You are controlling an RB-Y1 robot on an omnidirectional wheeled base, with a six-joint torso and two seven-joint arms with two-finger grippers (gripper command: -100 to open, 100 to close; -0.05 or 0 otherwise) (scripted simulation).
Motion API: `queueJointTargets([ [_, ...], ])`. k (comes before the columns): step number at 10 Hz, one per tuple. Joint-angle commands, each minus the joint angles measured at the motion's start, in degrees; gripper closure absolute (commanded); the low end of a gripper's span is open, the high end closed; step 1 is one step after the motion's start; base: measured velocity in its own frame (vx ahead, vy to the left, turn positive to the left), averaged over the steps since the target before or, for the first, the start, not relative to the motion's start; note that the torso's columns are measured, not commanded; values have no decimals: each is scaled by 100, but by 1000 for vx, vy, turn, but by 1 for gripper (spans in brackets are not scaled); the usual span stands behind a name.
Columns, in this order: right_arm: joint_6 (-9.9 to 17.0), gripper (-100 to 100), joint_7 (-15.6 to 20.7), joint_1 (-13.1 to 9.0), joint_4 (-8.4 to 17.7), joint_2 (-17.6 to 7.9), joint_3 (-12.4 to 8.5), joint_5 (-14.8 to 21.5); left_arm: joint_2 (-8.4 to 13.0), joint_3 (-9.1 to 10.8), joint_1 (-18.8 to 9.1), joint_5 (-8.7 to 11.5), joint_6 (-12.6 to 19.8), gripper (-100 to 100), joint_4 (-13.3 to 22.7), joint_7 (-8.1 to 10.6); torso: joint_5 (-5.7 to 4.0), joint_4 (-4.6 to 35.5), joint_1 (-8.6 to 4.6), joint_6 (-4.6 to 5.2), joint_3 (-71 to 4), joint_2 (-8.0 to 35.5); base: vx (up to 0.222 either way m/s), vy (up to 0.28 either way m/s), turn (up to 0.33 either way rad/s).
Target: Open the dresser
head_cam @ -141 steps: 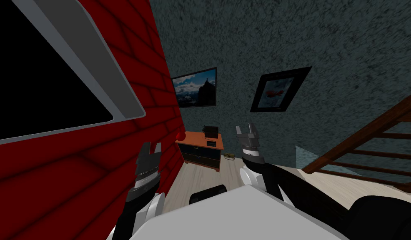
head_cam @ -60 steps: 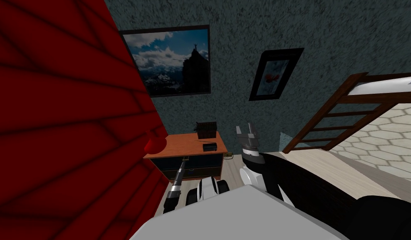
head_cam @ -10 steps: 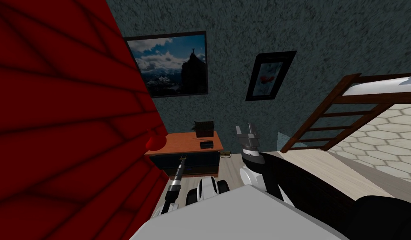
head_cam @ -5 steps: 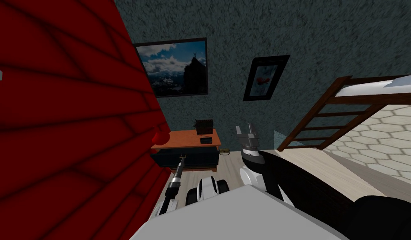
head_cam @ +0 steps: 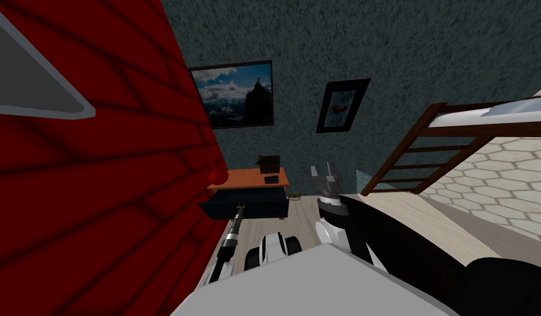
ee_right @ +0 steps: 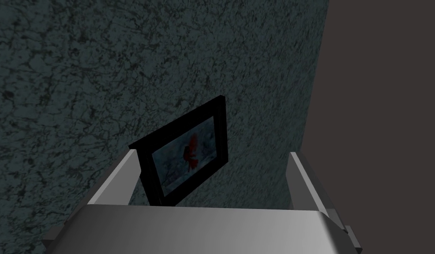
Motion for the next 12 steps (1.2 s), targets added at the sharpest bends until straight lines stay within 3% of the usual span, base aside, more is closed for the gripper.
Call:
queueJointTargets([
  [1,0,0,0,0,0,0,0,0,205,-38,-239,15,161,-100,24,226,-5,7,-8,2,-2,-2,-149,-42,63],
  [2,0,0,0,0,0,1,1,0,205,-38,-239,15,161,-100,24,226,-4,-7,-24,7,-16,-32,-61,-68,39],
  [10,0,0,0,2,-1,1,0,0,954,-135,-1328,100,783,-100,325,1061,-9,9,-14,2,-2,-3,-71,-68,42],
  [12,0,0,0,2,-1,0,0,0,954,-135,-1328,100,783,-100,325,1061,-25,35,-17,-3,6,10,-31,-27,9],
])
